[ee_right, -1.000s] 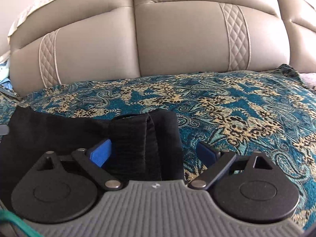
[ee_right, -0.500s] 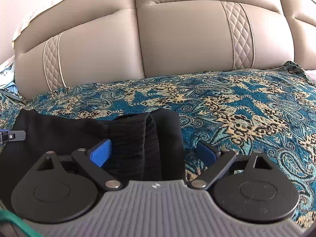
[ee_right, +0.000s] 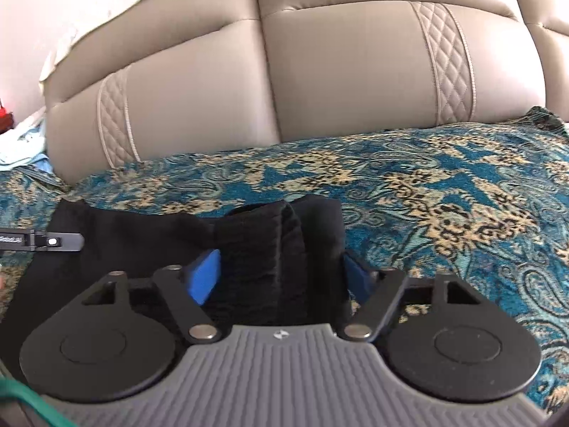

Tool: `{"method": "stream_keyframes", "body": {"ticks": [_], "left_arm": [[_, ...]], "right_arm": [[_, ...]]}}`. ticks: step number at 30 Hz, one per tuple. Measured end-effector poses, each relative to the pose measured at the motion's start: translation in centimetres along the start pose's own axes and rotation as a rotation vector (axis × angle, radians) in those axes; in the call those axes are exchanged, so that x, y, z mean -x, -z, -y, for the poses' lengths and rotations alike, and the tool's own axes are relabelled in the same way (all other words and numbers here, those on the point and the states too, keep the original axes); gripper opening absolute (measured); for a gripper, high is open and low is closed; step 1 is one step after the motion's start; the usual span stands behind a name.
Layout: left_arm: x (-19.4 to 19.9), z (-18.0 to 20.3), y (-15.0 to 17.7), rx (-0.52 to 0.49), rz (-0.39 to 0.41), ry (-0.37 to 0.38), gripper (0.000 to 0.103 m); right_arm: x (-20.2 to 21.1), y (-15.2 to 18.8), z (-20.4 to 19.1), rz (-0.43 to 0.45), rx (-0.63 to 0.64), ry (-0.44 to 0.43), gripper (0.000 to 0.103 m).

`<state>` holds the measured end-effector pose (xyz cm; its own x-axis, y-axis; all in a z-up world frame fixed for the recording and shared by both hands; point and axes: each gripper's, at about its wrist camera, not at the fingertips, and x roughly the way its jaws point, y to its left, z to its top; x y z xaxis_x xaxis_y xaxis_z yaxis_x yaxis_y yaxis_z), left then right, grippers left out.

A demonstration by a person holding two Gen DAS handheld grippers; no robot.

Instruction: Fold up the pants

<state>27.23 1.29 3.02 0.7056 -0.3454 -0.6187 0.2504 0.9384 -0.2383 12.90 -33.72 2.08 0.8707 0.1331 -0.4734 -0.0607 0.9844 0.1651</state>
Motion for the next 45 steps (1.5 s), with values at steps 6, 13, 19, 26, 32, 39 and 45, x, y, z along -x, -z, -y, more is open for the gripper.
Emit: {"method": "stream_keyframes", "body": {"ticks": [6, 13, 19, 26, 32, 39, 45], "left_arm": [[0.5, -0.2, 0.3, 0.010, 0.041, -0.009, 0.026], [2.2, 1.4, -0.7, -0.072, 0.169, -0.163, 0.012], [1.0, -1.7, -4.4, -0.040, 0.182, -0.278, 0.012], [-1.6, -5.7, -8.8, -0.006, 0.186, -0.404, 0.012], [-3.6, -7.6, -9.0, -0.024, 0.158, -0.434, 0.012], [-5.1, -8.0, -8.2, -0.031, 0.130, -0.445, 0.014], [-5.3, -8.4, -8.1, -0.015, 0.114, -0.439, 0.016]], "right_arm": [[0.3, 0.1, -0.7, 0.012, 0.020, -0.028, 0.050], [-0.9, -1.4, -3.4, 0.054, 0.004, -0.023, 0.030], [-4.3, -4.9, -6.4, 0.089, -0.066, -0.062, 0.018], [-9.8, -7.8, -10.3, 0.080, -0.078, -0.083, 0.017], [-12.6, -8.1, -11.8, 0.059, -0.034, -0.046, 0.018], [-13.3, -7.6, -12.2, 0.056, 0.014, 0.001, 0.024], [-13.6, -7.2, -12.3, 0.052, 0.030, 0.028, 0.027]]}}
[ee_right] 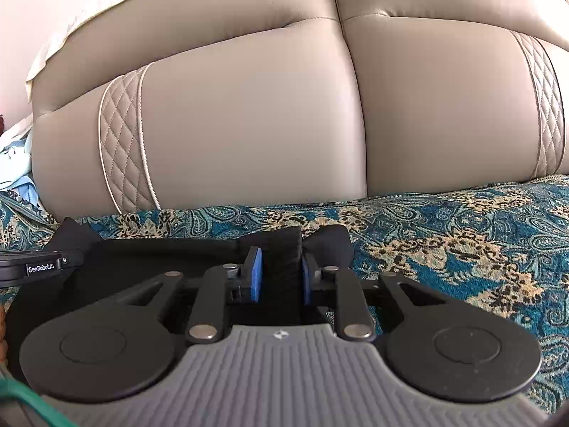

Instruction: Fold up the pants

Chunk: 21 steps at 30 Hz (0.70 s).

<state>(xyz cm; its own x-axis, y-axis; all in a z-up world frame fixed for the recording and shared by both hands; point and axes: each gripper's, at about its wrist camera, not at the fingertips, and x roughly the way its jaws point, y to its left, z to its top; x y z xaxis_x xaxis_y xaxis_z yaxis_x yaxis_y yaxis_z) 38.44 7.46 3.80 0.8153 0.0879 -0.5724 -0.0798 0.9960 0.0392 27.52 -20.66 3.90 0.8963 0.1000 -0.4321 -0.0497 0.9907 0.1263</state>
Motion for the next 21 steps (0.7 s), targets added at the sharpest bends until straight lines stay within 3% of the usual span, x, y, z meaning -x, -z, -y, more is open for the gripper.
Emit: {"method": "stream_keyframes", "body": {"ticks": [10, 13, 14, 16, 18, 21], "left_arm": [[-0.59, 0.02, 0.09, -0.002, -0.019, -0.004, 0.019], [-0.63, 0.11, 0.09, -0.007, -0.020, -0.009, 0.020], [-0.65, 0.18, 0.08, -0.011, -0.020, -0.012, 0.020], [-0.68, 0.30, 0.02, -0.015, -0.021, -0.023, 0.026], [-0.64, 0.17, -0.03, -0.001, -0.028, -0.042, 0.044], [0.05, -0.44, 0.38, 0.046, -0.053, -0.013, 0.058]], "right_arm": [[-0.35, 0.33, -0.19, -0.002, 0.002, 0.017, 0.033], [-0.44, 0.38, -0.19, -0.004, -0.004, 0.029, 0.044], [-0.49, 0.38, -0.17, -0.005, -0.009, 0.032, 0.057], [-0.53, 0.32, -0.04, -0.007, -0.020, 0.032, 0.062], [-0.42, 0.29, 0.02, -0.006, -0.026, 0.035, 0.076], [0.14, 0.40, 0.02, 0.000, -0.039, 0.042, 0.086]]}}
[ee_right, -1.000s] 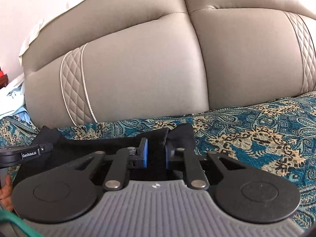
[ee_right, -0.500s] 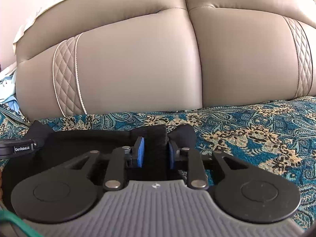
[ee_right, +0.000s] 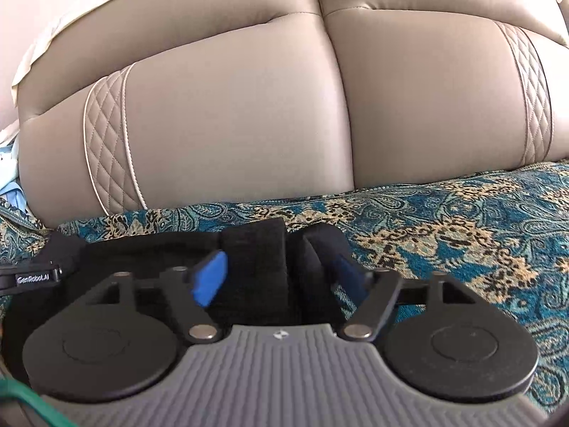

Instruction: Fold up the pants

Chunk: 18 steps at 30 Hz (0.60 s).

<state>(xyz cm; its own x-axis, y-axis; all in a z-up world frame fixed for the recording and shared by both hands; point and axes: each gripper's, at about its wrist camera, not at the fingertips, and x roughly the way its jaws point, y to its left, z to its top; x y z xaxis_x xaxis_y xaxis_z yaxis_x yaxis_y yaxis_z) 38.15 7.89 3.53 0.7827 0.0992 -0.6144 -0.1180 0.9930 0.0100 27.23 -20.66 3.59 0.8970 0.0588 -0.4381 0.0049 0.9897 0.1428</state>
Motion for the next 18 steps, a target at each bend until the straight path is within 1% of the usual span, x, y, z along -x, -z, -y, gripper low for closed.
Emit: {"method": "stream_keyframes", "body": {"ticks": [2, 4, 6, 7, 10, 13, 15, 18], "left_arm": [[1.1, 0.0, 0.6, -0.001, -0.001, 0.014, 0.059], [2.3, 0.0, 1.2, -0.032, -0.002, 0.009, 0.065], [3.6, 0.1, 1.9, -0.074, -0.012, 0.013, 0.074], [4.3, 0.1, 2.3, -0.093, -0.009, 0.017, 0.075], [6.2, 0.5, 3.7, -0.136, -0.007, 0.012, 0.076], [7.8, 0.7, 4.9, -0.147, -0.017, 0.013, 0.076], [9.0, 0.8, 5.7, -0.147, -0.018, 0.019, 0.077], [10.8, 1.0, 6.8, -0.133, -0.020, 0.037, 0.077]], "right_arm": [[0.7, 0.3, -0.1, 0.007, 0.002, 0.015, 0.091], [1.5, 0.7, -0.4, 0.010, 0.024, 0.050, 0.093], [2.4, 1.2, -0.8, 0.014, 0.052, 0.084, 0.100], [2.8, 1.5, -1.0, 0.012, 0.069, 0.107, 0.101], [4.3, 2.6, -1.9, 0.016, 0.142, 0.134, 0.101], [5.8, 3.5, -2.5, 0.021, 0.199, 0.161, 0.102], [6.9, 4.1, -2.6, 0.028, 0.195, 0.173, 0.103], [8.9, 4.8, -2.5, 0.036, 0.150, 0.153, 0.103]]}}
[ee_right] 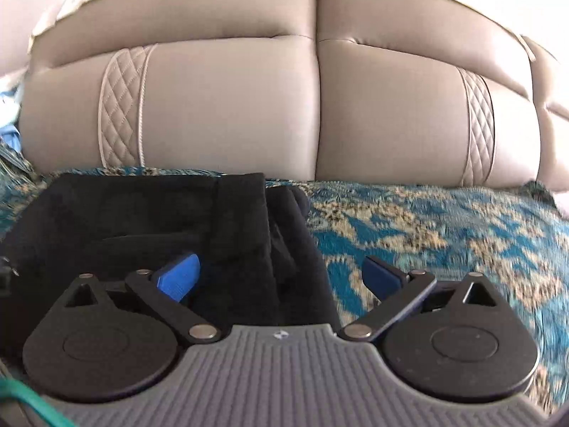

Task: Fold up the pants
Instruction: 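Open both grippers and withdraw from the folded trousers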

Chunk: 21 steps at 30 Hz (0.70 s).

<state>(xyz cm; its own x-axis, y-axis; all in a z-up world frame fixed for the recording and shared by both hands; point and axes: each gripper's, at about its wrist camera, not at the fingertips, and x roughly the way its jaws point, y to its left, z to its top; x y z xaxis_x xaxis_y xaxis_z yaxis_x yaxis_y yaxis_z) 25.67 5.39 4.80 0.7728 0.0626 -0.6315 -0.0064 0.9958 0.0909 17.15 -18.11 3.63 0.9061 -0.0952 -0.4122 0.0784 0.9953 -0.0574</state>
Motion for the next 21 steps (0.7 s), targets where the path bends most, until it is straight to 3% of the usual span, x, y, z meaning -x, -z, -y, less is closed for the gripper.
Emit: {"method": "stream_keyframes", "body": {"ticks": [5, 9, 21], "left_arm": [[3.0, 0.6, 2.0, 0.025, 0.014, 0.017, 0.078], [5.0, 1.0, 3.8, 0.050, 0.038, 0.013, 0.088], [6.8, 2.9, 7.5, 0.032, 0.038, -0.013, 0.089]], "right_arm": [[3.8, 1.8, -0.1, 0.059, -0.009, -0.035, 0.103], [6.2, 3.4, 0.1, 0.085, -0.007, -0.054, 0.103], [8.3, 6.6, -0.8, 0.074, 0.068, -0.121, 0.103]]}}
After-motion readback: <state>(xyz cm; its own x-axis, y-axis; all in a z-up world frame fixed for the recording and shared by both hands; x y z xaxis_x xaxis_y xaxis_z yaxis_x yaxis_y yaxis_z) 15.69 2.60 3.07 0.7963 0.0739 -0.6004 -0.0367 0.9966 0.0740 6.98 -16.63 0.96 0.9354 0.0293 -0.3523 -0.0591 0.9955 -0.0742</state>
